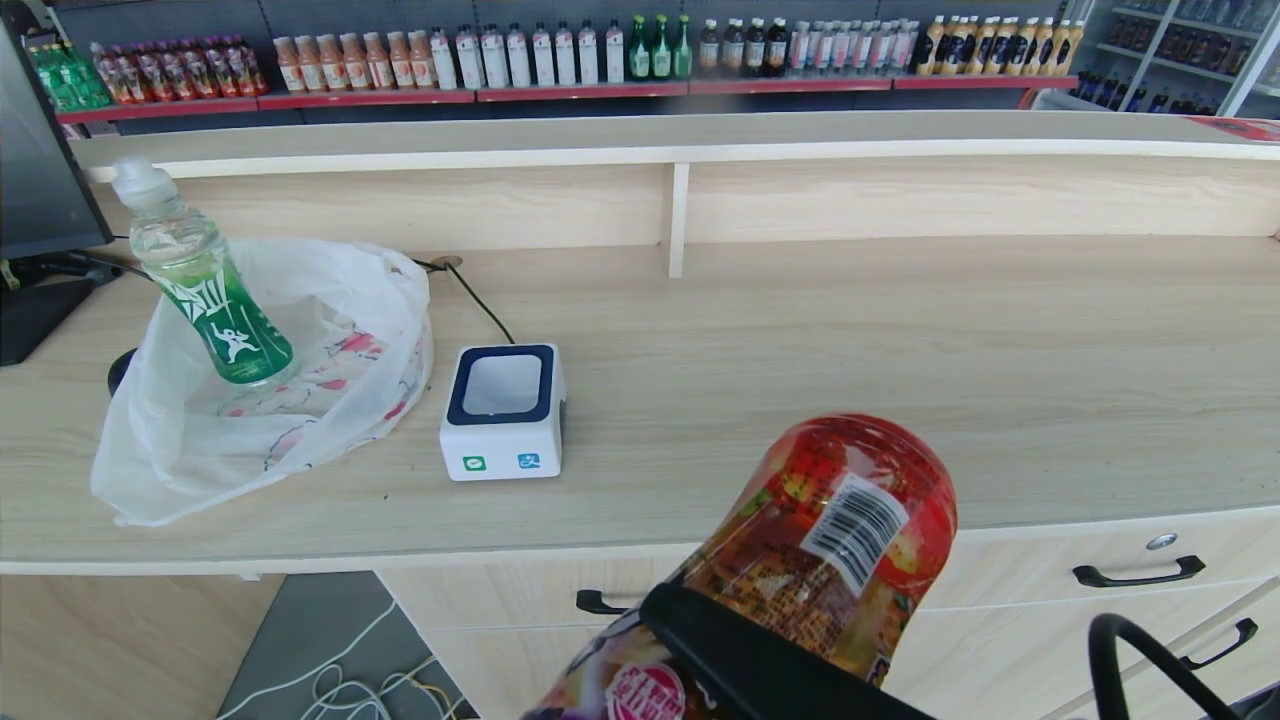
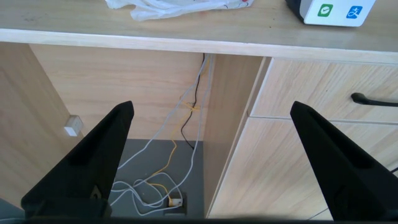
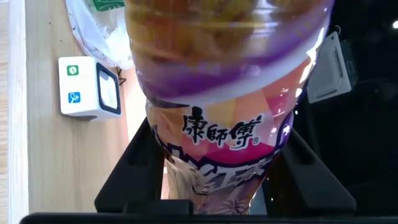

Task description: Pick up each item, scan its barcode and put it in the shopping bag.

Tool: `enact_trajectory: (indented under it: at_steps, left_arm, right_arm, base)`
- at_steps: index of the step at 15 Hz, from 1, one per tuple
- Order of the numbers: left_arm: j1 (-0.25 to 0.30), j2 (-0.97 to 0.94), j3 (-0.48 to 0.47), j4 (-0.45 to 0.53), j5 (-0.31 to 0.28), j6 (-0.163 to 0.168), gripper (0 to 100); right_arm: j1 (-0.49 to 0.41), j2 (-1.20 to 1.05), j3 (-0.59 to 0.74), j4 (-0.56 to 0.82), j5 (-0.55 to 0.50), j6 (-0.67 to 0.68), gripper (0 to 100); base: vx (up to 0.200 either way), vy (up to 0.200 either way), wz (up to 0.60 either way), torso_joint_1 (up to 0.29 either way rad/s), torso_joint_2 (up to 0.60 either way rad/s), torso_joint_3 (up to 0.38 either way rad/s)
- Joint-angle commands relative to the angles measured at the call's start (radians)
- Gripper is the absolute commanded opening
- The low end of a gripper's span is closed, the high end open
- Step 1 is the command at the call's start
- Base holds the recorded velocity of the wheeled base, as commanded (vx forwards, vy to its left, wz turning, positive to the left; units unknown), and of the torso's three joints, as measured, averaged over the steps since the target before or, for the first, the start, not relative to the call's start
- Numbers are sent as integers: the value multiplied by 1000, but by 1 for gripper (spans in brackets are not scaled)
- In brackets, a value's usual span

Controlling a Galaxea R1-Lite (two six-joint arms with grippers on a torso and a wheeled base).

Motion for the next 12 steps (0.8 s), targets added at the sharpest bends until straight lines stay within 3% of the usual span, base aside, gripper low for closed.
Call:
enact_trajectory:
  at_steps: [1,12]
  left_arm:
    - [0,0,0,0,-2,0,100]
    - [0,0,0,0,-2,0,100]
  right_arm:
    - [1,0,-1,-1,1,-4,0]
    - [1,-2,1,-1,1,-9,0]
  base:
    - [0,0,0,0,0,0]
    - [0,0,0,0,0,0]
